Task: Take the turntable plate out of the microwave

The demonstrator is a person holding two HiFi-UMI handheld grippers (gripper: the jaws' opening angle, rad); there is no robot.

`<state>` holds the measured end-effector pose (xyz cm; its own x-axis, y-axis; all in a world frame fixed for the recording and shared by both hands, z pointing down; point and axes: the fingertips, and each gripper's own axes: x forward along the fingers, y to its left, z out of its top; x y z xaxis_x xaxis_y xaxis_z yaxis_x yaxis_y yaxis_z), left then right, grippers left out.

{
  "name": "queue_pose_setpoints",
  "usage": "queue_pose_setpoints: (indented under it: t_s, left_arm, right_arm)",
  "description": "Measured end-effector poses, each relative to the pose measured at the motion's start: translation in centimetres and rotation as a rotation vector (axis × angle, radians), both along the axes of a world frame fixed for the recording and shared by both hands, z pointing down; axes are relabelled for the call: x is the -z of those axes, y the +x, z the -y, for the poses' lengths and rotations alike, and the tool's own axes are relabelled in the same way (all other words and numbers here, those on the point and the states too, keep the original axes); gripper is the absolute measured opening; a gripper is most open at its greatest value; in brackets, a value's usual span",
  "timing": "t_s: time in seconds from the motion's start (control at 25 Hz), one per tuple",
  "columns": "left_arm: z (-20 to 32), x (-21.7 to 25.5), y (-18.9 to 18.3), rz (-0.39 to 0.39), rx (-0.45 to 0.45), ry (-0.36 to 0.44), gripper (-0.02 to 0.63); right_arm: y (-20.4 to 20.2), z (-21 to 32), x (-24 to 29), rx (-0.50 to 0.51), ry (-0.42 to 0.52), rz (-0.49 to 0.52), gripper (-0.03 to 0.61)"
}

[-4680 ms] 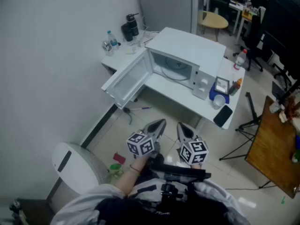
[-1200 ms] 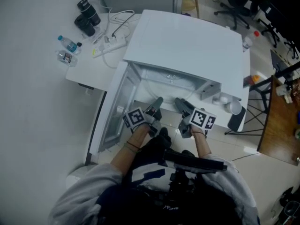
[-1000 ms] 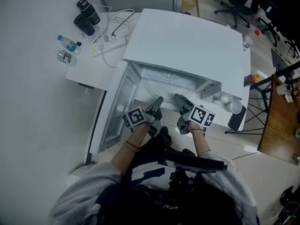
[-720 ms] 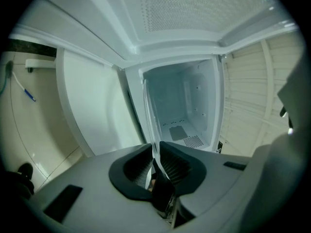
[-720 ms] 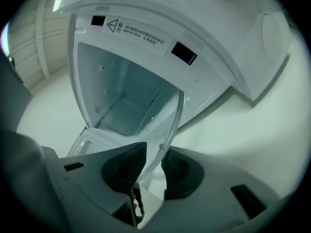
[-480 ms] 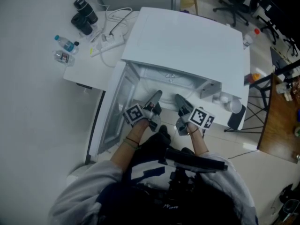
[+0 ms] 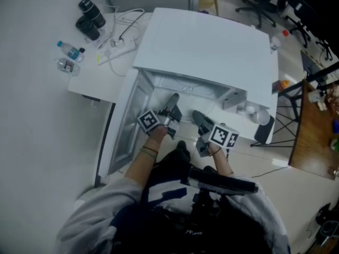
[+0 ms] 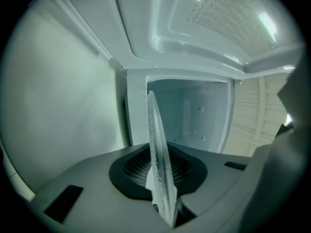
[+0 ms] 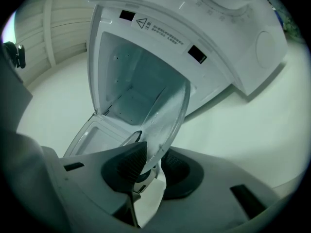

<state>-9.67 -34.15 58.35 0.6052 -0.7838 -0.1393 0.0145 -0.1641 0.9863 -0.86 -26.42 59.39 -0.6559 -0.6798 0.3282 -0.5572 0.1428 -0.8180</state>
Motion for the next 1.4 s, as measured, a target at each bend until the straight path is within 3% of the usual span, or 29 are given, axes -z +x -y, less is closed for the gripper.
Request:
queue_pose_setpoints:
  t_s: [0.12, 0.32, 0.64, 1.0, 1.4]
  left_arm:
    - [-0.6, -0.1, 0.0, 0.041, -0.008, -0.001, 0.033]
    - [-2.0, 0.0, -0.2, 0.023, -0.009, -0.012, 0.021]
    - [-3.7, 1.9, -0.4, 0.04, -0.026, 0.056, 0.018]
    - [-7.7, 2.6, -0.1, 0.05, 0.024, 0.047, 0.02]
    - [-15.3, 4.8, 0.7, 0.035, 0.139, 0.077, 0.018]
  right_arm:
    - [-0.2, -0.5, 0.0, 0.012, 0.008, -0.006, 0.08]
    - [-0.2, -1.8, 0.2, 0.034, 0.026, -0.029, 0.095]
    - [-0.5, -3.6, 1.1, 0.042, 0.063, 0.007, 0.1]
    - [0.1, -7.1, 1.9, 0.092, 0.102, -0.001, 0.114]
    - [1.8, -13.7, 3.4, 0.196, 0.158, 0.014, 0.114]
